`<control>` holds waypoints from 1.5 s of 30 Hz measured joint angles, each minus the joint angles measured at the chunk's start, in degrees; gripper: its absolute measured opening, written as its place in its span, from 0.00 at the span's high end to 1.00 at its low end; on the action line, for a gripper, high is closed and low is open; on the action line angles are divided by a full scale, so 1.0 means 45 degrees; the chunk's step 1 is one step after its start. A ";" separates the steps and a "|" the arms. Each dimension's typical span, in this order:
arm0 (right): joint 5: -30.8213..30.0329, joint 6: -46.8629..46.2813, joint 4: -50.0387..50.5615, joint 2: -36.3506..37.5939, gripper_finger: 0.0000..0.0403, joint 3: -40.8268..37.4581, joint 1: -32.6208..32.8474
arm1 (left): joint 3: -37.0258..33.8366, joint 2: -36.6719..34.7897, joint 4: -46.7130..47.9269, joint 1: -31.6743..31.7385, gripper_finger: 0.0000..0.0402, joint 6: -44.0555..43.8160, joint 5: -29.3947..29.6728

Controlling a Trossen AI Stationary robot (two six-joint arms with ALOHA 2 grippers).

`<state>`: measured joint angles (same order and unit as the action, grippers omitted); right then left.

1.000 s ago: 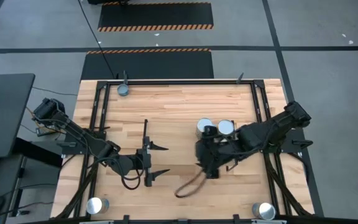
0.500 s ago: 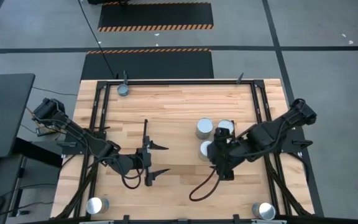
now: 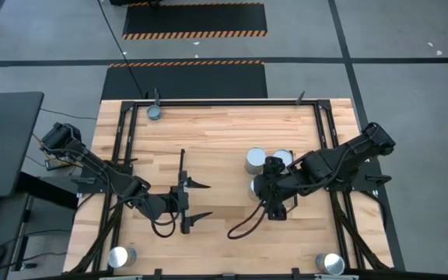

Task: Pick and place cans onto a shelf
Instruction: Put the canned carrots on the shelf, then put the right canned tomatoes on the shelf

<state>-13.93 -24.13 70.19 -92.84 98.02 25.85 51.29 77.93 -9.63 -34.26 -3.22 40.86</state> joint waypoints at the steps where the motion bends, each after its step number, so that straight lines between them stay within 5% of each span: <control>1: 0.0013 0.0050 -0.0068 0.0000 0.07 0.0000 -0.0029 | 0.0000 0.0000 0.0000 0.0000 0.06 0.0000 0.0000; 34: 0.0555 0.0308 -0.0693 -0.0090 0.07 -0.0103 0.0045 | 0.0000 0.0019 -0.0523 -0.0040 0.06 -0.0071 -0.0864; 45: 0.0828 -0.0495 0.0554 -0.0076 0.07 0.3730 0.1259 | 0.0005 -0.0595 -0.0566 -0.1409 0.06 0.2336 -0.2076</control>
<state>-10.21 -26.36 72.69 -93.18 114.80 31.52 51.31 75.25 -12.18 -40.60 7.29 31.52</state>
